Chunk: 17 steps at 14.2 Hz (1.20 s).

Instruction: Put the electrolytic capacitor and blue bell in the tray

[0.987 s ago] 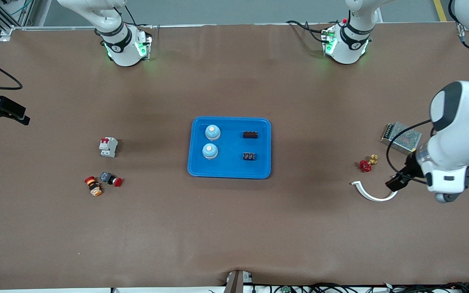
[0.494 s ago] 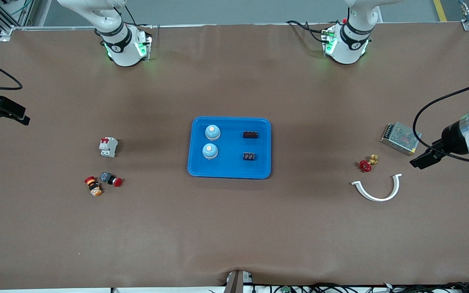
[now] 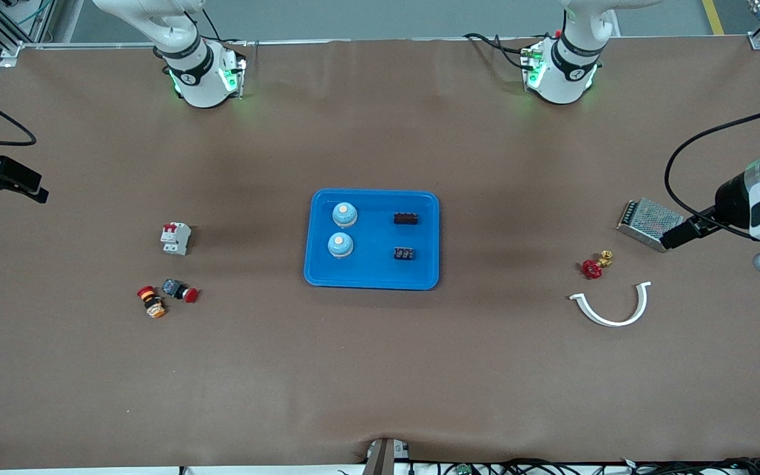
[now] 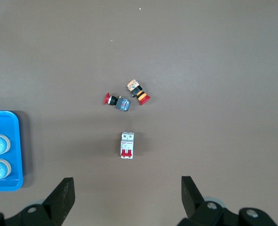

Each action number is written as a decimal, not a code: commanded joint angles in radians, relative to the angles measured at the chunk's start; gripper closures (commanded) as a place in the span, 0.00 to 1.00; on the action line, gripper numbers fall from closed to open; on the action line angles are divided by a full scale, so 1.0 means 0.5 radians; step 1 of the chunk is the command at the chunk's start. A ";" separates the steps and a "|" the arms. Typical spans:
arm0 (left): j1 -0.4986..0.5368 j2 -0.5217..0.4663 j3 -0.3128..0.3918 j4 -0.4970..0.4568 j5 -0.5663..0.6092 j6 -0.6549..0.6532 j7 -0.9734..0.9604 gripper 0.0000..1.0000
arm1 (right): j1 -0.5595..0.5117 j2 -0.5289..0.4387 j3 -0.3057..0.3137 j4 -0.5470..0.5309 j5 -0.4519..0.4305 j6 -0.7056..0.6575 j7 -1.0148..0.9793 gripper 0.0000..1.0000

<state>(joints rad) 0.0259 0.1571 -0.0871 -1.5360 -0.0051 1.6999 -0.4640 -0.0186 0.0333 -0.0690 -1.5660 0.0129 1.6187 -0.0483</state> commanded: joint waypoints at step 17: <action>-0.119 -0.271 0.079 -0.033 0.083 -0.102 0.832 0.00 | -0.046 0.016 0.031 0.030 0.008 -0.022 -0.005 0.00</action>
<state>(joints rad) -0.0176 0.0515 -0.0321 -1.5378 -0.0199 1.6454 -0.1154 -0.0187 0.0335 -0.0691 -1.5660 0.0129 1.6186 -0.0483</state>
